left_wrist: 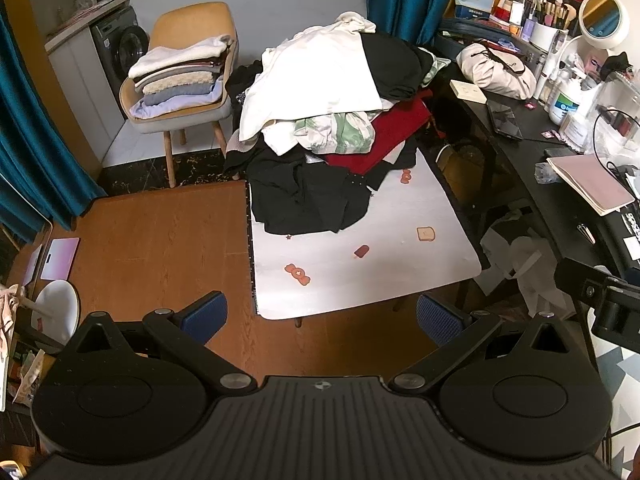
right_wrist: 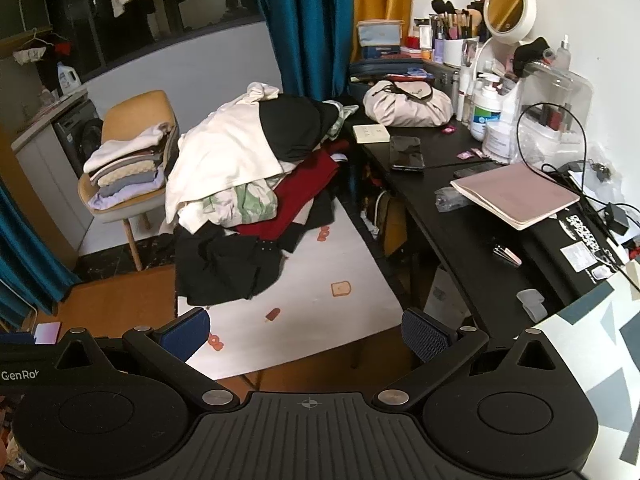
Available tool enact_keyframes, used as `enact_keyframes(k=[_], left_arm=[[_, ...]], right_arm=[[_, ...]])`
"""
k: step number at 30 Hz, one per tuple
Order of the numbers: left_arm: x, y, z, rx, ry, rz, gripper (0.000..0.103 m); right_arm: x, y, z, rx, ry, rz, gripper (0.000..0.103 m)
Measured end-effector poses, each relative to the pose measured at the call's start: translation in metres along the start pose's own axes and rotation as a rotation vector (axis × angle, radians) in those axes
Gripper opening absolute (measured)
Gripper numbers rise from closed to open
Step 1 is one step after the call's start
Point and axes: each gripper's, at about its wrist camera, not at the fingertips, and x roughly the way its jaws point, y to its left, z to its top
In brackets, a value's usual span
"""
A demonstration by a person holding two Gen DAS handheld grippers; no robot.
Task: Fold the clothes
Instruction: 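Move both grippers toward the clothes pile on the white table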
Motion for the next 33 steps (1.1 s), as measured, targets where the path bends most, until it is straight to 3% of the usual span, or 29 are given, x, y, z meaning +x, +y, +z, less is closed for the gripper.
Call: enact_keyframes(k=[18, 22, 29, 33], left_arm=[[0.003, 0.010, 0.000, -0.004, 0.000, 0.002, 0.103], [0.005, 0.021, 0.003, -0.023, -0.014, -0.057, 0.103], [0.016, 0.038, 0.012, 0.047, -0.101, -0.024, 0.103], [0.024, 0.046, 0.018, 0.101, -0.083, -0.034, 0.103]], right_arm=[[0.001, 0.006, -0.001, 0.001, -0.004, 0.004, 0.102], [0.003, 0.012, 0.002, -0.007, -0.011, 0.013, 0.102], [0.002, 0.022, 0.009, -0.050, -0.076, 0.059, 0.102], [0.008, 0.029, 0.012, -0.056, -0.090, 0.041, 0.102]])
